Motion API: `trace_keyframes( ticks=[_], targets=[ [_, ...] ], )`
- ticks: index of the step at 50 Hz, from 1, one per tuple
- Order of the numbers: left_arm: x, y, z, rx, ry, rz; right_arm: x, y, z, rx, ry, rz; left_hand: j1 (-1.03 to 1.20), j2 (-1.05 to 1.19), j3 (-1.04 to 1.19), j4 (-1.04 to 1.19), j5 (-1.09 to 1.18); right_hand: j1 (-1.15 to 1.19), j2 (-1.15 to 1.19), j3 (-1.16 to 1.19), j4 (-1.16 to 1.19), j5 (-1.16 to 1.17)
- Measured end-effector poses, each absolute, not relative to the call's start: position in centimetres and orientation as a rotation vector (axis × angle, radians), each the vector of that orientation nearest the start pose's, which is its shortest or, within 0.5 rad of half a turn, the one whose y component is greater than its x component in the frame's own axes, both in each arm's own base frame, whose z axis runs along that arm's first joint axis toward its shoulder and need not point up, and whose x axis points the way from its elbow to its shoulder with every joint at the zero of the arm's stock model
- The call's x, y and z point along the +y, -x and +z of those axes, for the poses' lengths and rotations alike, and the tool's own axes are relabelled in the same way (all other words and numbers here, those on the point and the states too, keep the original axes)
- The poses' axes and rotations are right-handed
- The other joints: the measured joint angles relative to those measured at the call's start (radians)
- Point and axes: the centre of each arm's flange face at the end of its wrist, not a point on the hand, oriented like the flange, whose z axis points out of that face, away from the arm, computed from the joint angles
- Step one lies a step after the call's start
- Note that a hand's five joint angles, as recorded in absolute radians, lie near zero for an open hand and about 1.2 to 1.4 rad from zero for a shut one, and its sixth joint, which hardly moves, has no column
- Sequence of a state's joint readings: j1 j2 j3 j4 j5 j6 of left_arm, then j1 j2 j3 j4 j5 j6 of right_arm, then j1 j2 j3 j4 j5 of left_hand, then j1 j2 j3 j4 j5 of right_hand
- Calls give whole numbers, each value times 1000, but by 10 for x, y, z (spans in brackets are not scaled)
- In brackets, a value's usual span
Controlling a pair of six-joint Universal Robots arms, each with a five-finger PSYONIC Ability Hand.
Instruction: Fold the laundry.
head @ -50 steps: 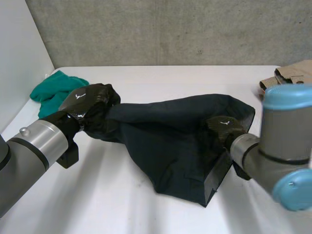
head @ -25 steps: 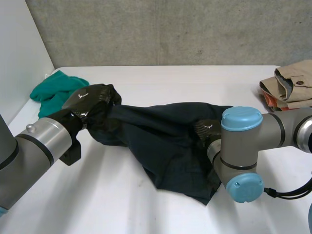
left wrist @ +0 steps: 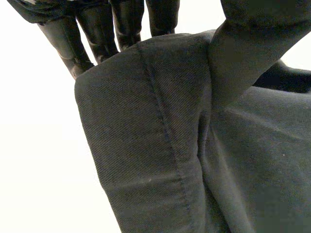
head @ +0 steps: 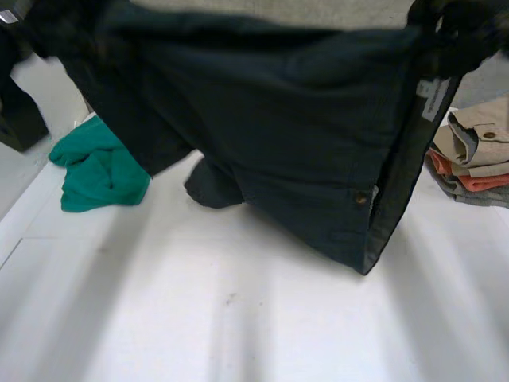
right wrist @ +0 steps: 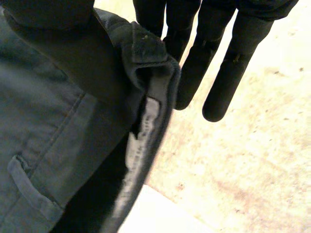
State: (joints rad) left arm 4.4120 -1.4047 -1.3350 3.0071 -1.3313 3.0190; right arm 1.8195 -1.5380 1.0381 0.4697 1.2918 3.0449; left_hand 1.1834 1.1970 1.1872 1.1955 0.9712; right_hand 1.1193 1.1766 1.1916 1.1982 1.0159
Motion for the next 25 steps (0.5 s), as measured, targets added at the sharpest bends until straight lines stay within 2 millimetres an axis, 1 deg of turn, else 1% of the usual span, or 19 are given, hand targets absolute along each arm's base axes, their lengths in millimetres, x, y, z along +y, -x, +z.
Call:
trace_keyframes(
  ticks=[4, 5, 7, 10, 12, 15, 17, 21, 23, 24, 25],
  targets=[
    [-195, 216, 445, 2086, -523, -2918, -227, -213, 436, 1848, 571, -2025, 0, 0, 0, 0, 0, -1, 0, 0, 0, 0],
    [-194, 216, 448, 2076, -520, -2927, -226, -212, 438, 1841, 564, -2026, 0, 0, 0, 0, 0, -1, 0, 0, 0, 0],
    [-190, 211, 462, 2010, -498, -2977, -219, -209, 448, 1795, 521, -2030, 0, 0, 0, 0, 0, -1, 0, 0, 0, 0],
    [-189, 205, 472, 1959, -475, -3014, -214, -205, 455, 1743, 463, -2032, 0, 0, 0, 0, 0, -1, 0, 0, 0, 0],
    [-191, 203, 476, 1943, -464, -3028, -215, -203, 458, 1715, 425, -2036, 0, 0, 0, 0, 0, -1, 0, 0, 0, 0],
    [-203, 201, 476, 1962, -449, -3028, -225, -198, 457, 1685, 354, -2038, 0, 0, 0, 0, 0, -1, 0, 0, 0, 0],
    [-212, 203, 473, 1992, -446, -3015, -236, -197, 452, 1687, 319, -2027, 0, 0, 0, 0, 0, -1, 0, 0, 0, 0],
    [-246, 212, 451, 2111, -458, -2945, -266, -204, 424, 1740, 287, -1960, 0, 0, 0, 0, 0, -1, 0, 0, 0, 0],
    [-266, 220, 434, 2175, -478, -2894, -279, -210, 408, 1774, 293, -1932, 0, 0, 1, 0, 0, -1, 0, 0, 0, 0],
    [-275, 225, 426, 2201, -489, -2870, -292, -216, 391, 1812, 304, -1909, 0, 0, 1, 0, 0, -1, 0, 0, 0, 0],
    [-286, 230, 416, 2227, -503, -2844, -299, -220, 380, 1833, 314, -1900, 0, 0, 1, 0, 0, -1, 0, 0, 0, 0]
  ],
)
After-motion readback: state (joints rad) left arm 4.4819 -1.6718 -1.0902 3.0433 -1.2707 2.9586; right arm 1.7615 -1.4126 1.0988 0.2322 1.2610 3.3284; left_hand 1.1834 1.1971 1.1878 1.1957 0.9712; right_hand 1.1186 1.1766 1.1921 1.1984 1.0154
